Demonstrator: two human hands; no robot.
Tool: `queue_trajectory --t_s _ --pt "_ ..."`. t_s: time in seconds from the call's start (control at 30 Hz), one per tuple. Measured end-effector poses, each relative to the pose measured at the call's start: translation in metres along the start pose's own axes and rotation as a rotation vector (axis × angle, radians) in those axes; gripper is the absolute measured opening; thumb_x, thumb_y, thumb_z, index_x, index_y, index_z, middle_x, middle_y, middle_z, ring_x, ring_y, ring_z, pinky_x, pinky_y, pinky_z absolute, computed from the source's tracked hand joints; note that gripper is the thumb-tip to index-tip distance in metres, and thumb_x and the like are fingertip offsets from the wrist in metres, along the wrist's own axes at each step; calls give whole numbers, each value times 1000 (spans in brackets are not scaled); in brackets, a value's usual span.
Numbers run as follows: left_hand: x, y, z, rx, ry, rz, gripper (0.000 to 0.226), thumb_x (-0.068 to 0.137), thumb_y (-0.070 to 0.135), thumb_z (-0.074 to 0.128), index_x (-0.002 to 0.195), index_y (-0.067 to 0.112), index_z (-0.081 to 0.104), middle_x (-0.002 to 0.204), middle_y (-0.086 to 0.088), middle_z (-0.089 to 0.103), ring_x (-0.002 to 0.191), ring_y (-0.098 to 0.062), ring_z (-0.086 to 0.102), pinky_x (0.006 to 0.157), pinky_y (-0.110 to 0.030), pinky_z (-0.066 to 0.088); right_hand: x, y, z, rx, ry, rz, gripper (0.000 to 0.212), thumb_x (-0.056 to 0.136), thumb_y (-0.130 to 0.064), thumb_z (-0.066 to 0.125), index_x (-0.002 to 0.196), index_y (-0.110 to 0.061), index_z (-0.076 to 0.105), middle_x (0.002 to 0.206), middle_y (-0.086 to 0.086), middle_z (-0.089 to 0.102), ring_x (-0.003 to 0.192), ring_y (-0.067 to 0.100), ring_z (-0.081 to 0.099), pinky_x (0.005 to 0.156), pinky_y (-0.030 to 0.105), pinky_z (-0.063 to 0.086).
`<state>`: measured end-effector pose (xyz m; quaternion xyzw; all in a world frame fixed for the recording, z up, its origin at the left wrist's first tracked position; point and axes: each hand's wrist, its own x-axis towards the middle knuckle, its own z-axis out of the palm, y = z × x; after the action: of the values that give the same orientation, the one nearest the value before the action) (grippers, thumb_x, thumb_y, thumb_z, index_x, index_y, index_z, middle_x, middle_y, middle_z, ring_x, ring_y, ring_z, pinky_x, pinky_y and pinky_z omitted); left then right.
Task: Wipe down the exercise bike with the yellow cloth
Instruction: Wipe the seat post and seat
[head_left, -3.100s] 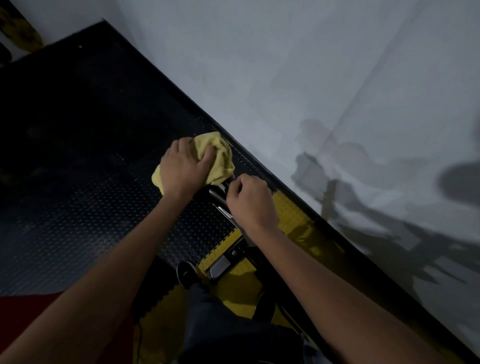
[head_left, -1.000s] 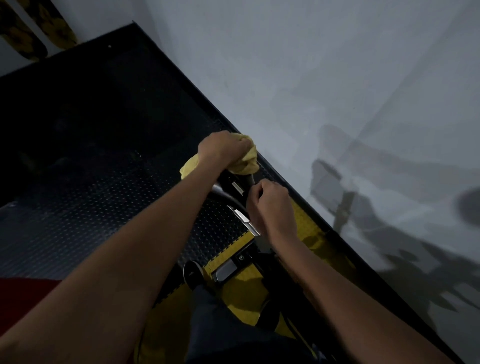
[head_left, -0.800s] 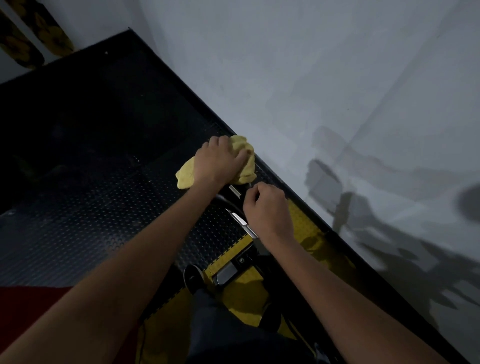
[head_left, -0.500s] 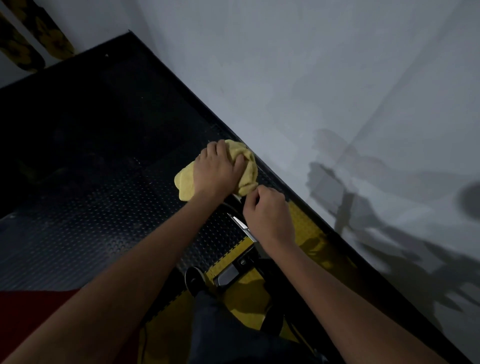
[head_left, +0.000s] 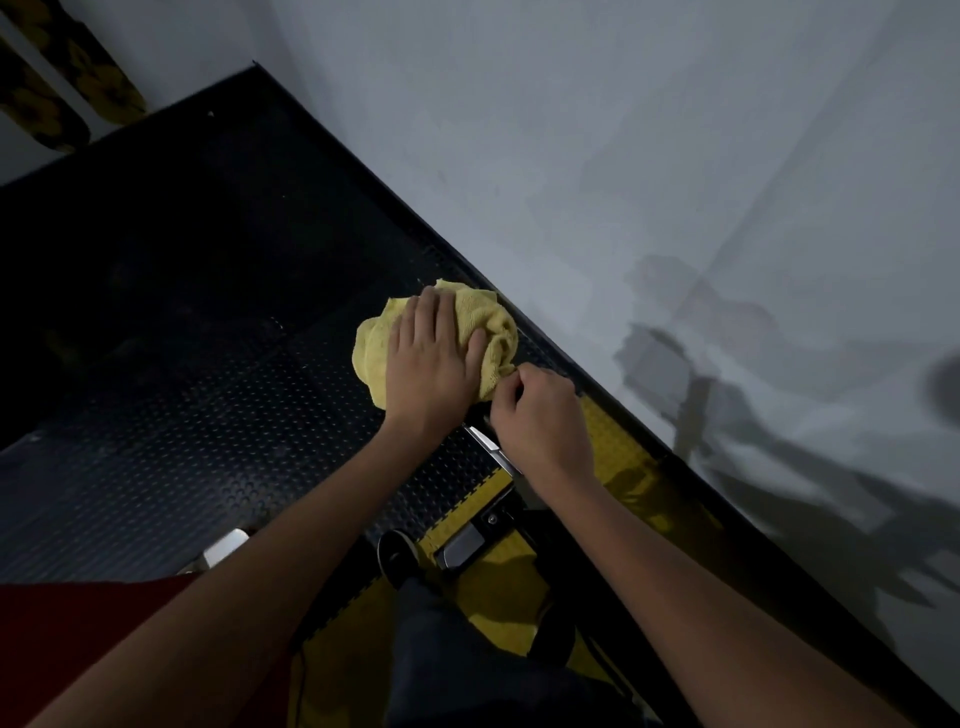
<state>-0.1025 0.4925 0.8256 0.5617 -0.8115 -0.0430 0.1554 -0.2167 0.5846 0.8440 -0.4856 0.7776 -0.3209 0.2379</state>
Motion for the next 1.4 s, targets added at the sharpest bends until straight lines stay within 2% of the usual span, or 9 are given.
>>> queue_trajectory --t_s 0.13,0.27,0.33,0.43,0.63,0.77,1.03,1.2,1.4 --pt "20 1 0 -6 -23 -36 61 101 51 34 145 8 41 148 -14 44 137 -31 42 112 -45 34 1 1 2 -7 9 -25 37 100 -24 44 64 -21 40 66 0 49 56 15 44 48 25 27" --pt "76 10 4 70 -223 -214 54 99 49 28 121 9 57 117 -12 62 103 -33 60 75 -39 44 4 4 4 -29 1 -49 35 102 -25 42 74 -9 57 70 7 57 60 22 55 50 30 36" --pt "87 15 4 61 -275 -281 53 96 49 32 114 8 61 108 -11 65 95 -33 63 71 -37 42 3 4 5 -21 7 -48 37 102 -28 39 76 -8 57 70 8 57 60 23 56 49 32 38" --pt "75 16 -2 39 -169 -215 50 98 47 35 113 7 61 109 -13 64 95 -34 62 74 -38 44 4 3 4 -38 24 -48 35 101 -25 42 78 -5 59 71 10 59 61 25 59 50 40 49" --pt "18 -9 2 13 -50 38 63 102 51 28 147 8 39 150 -12 43 139 -28 38 115 -43 31 -2 0 1 -13 27 -12 35 101 -25 43 68 -13 48 68 3 54 58 18 54 48 28 34" --pt "-11 -16 -4 -34 -18 50 67 103 52 24 152 7 31 157 -13 33 146 -27 28 119 -46 24 -2 1 1 -1 14 -19 35 100 -23 43 66 -15 44 67 2 50 57 17 48 50 28 31" --pt "32 -20 0 -12 -76 84 68 99 58 25 147 12 40 151 -10 44 141 -24 38 116 -41 32 -3 1 2 50 43 18 35 101 -28 40 69 -17 48 67 1 51 61 19 50 52 31 35" --pt "54 -19 1 18 -162 259 60 99 54 29 139 15 51 145 -8 50 138 -25 40 117 -42 30 -6 -2 1 -6 139 62 38 103 -27 38 69 -16 48 63 -2 47 54 13 44 49 26 27" --pt "70 -6 -10 56 -227 688 50 92 43 31 85 13 70 91 -7 69 96 -29 61 92 -42 45 -17 -12 0 -216 341 309 41 104 -31 39 72 -13 58 67 -1 57 59 21 53 53 32 37"
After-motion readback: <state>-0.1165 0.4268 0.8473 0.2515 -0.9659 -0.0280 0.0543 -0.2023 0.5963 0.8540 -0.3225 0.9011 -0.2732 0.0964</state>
